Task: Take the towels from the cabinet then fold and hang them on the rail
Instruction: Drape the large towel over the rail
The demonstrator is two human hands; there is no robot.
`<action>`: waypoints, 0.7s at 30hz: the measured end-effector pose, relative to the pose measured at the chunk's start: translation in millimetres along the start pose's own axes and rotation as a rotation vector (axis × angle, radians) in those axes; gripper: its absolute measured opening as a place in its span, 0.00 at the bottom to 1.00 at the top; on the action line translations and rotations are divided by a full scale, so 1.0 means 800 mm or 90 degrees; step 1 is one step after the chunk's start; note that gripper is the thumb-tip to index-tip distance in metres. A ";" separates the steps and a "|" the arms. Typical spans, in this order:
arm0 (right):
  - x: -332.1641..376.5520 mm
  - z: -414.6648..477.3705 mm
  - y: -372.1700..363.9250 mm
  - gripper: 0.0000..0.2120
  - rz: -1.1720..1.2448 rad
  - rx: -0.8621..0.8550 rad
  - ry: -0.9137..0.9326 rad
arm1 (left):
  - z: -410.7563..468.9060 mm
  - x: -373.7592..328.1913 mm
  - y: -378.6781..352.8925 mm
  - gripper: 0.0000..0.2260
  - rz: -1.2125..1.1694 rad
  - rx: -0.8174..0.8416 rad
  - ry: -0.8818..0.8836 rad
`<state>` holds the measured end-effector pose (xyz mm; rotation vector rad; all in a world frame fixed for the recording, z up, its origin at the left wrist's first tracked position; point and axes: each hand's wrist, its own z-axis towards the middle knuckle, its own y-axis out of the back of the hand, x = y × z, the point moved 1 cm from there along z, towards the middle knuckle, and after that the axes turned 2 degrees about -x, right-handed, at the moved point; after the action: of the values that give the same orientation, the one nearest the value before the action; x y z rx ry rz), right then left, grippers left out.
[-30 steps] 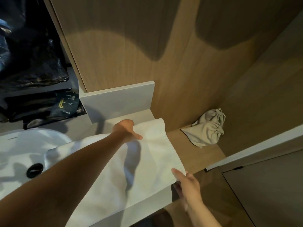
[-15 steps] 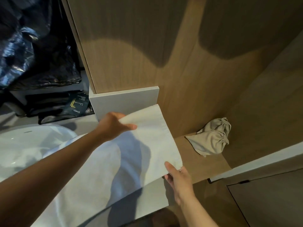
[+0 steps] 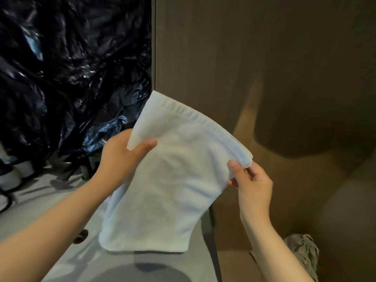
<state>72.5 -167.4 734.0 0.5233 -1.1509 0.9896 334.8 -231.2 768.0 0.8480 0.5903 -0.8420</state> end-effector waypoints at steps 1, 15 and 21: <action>0.022 0.009 -0.009 0.06 0.000 0.020 0.048 | 0.004 -0.009 0.013 0.06 -0.022 -0.037 -0.016; 0.218 0.036 -0.082 0.08 -0.093 0.018 0.555 | 0.086 -0.080 0.140 0.21 -0.109 -0.258 -0.293; 0.264 0.016 -0.117 0.16 -0.220 0.023 0.607 | 0.138 -0.081 0.184 0.12 -0.109 -0.210 -0.408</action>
<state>162.0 -145.0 946.0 0.2056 -0.1787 0.8006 435.7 -240.8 935.1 0.1987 0.2208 -1.0716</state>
